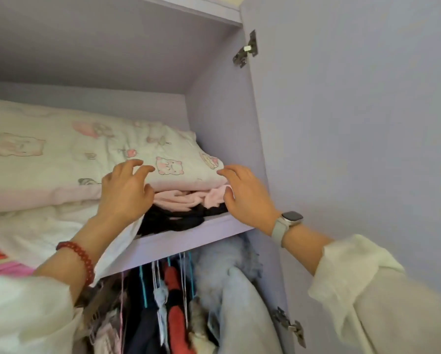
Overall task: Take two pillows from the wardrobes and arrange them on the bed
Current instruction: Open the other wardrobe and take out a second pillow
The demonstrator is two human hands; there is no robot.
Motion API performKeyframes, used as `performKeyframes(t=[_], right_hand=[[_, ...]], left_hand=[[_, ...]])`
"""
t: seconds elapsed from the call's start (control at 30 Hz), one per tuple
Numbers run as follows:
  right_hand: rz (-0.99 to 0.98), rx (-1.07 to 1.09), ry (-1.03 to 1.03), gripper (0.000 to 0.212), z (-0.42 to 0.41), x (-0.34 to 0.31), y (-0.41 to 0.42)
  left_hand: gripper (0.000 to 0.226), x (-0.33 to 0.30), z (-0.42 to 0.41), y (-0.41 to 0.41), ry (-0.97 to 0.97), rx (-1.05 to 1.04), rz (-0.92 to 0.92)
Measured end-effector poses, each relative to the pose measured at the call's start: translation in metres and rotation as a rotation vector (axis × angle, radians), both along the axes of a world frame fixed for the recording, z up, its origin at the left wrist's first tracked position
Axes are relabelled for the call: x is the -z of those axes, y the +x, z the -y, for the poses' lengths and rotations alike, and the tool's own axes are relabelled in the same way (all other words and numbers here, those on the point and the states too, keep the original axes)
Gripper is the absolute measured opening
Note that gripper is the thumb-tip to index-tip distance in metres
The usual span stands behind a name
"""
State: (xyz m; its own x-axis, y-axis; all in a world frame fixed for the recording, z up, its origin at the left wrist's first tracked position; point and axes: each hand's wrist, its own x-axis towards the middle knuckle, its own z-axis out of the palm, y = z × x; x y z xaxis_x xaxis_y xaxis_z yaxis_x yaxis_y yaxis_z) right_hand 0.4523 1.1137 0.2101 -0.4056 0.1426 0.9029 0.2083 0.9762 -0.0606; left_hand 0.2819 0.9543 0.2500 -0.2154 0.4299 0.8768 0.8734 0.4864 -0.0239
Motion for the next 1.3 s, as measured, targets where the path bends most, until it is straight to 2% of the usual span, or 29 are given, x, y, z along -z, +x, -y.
performKeyframes(t=[0.1, 0.2, 0.3, 0.37, 0.43, 0.47, 0.57, 0.63, 0.77, 0.97, 1.1, 1.2, 1.3], right_hand=[[0.086, -0.035, 0.058, 0.043, 0.001, -0.025, -0.073], [0.182, -0.022, 0.125, 0.050, 0.001, -0.045, -0.142], [0.265, -0.017, 0.121, 0.073, -0.001, -0.058, -0.204], [0.327, -0.020, 0.080, 0.089, -0.003, -0.062, -0.238], [0.338, 0.027, 0.074, 0.096, -0.005, -0.062, -0.263], [0.306, 0.063, 0.087, 0.094, -0.006, -0.061, -0.272], [0.147, 0.133, 0.166, 0.067, -0.003, -0.061, -0.280], [0.052, 0.123, 0.181, 0.053, 0.003, -0.069, -0.273], [-0.147, 0.154, 0.198, 0.052, 0.017, -0.109, -0.234], [-0.427, 0.273, 0.405, 0.042, 0.057, -0.155, -0.135], [-0.444, 0.346, 0.506, 0.035, 0.084, -0.164, -0.060], [-0.426, 0.279, 0.572, 0.035, 0.095, -0.153, -0.005], [-0.389, 0.223, 0.548, 0.034, 0.103, -0.137, 0.044]], left_hand=[[0.051, -0.016, 0.031, -0.061, -0.049, -0.201, -0.056], [0.075, -0.029, 0.052, -0.117, -0.200, -0.397, -0.085], [0.096, -0.039, 0.063, -0.162, -0.262, -0.548, -0.113], [0.103, -0.041, 0.065, -0.181, -0.280, -0.612, -0.206], [0.100, -0.042, 0.063, -0.188, -0.254, -0.569, -0.316], [0.091, -0.041, 0.062, -0.191, -0.213, -0.525, -0.376], [0.053, -0.040, 0.055, -0.189, -0.073, -0.507, -0.523], [0.041, -0.047, 0.050, -0.181, 0.033, -0.476, -0.542], [0.039, -0.079, 0.047, -0.145, 0.223, -0.439, -0.625], [0.038, -0.119, 0.075, -0.065, 0.446, -0.359, -0.675], [0.037, -0.119, 0.100, -0.005, 0.533, -0.254, -0.616], [0.038, -0.104, 0.119, 0.038, 0.537, -0.178, -0.602], [0.034, -0.095, 0.132, 0.083, 0.484, -0.130, -0.576]])
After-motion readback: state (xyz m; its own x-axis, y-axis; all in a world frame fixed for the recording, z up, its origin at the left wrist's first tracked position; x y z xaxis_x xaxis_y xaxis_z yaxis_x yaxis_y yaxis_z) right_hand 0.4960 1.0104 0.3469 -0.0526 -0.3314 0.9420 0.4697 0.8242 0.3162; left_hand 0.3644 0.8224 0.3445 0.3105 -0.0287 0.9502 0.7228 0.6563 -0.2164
